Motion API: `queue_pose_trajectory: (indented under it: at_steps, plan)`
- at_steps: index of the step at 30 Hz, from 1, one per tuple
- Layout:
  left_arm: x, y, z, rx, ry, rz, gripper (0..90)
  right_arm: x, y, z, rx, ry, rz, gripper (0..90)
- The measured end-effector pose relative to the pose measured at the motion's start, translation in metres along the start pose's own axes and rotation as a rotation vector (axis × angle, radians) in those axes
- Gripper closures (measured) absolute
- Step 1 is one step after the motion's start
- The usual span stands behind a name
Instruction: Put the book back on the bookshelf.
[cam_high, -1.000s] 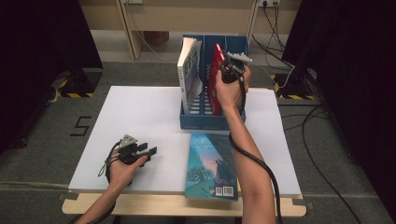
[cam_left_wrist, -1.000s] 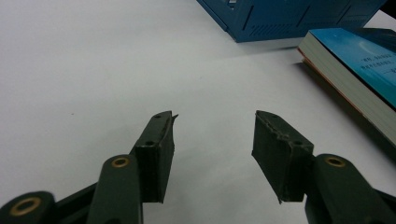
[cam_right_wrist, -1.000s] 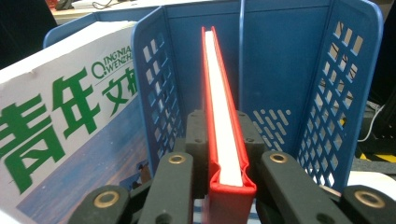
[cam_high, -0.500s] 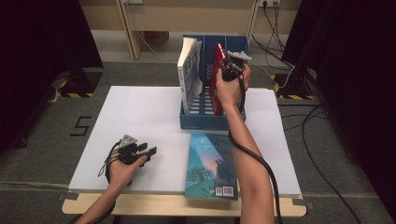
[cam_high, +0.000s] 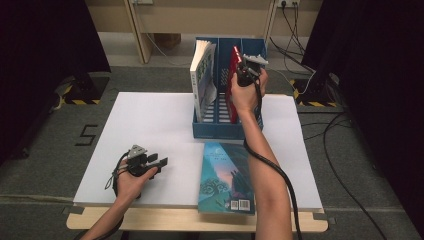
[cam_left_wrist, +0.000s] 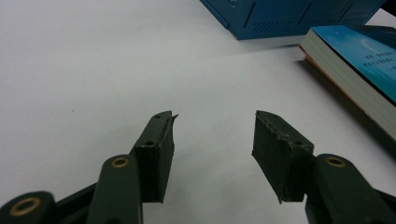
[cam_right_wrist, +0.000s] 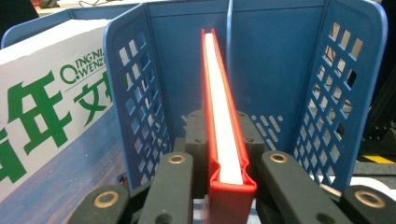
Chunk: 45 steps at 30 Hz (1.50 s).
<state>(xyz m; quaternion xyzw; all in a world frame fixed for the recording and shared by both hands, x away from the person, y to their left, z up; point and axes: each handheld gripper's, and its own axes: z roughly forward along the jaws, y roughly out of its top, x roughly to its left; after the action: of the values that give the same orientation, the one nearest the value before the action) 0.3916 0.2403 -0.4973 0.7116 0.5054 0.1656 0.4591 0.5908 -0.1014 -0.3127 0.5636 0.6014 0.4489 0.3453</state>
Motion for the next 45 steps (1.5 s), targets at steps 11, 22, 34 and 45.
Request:
queue_pose_trajectory:
  at_steps: [11,22,34,45]
  plan:
    - [0.000,-0.001,0.001,0.002,-0.001,0.000,47.3,-0.001,-0.001,0.005,-0.010,-0.009,-0.006,80.0]
    - [0.000,-0.001,0.001,0.004,-0.002,0.002,47.2,-0.001,-0.002,0.005,0.002,-0.014,-0.007,77.8]
    - [-0.001,-0.001,0.001,0.006,-0.003,0.002,47.2,-0.004,-0.008,0.000,0.016,0.004,-0.009,68.6]
    - [-0.002,0.000,0.000,0.001,-0.004,0.005,46.8,-0.004,-0.005,-0.018,0.007,0.052,-0.002,63.6]
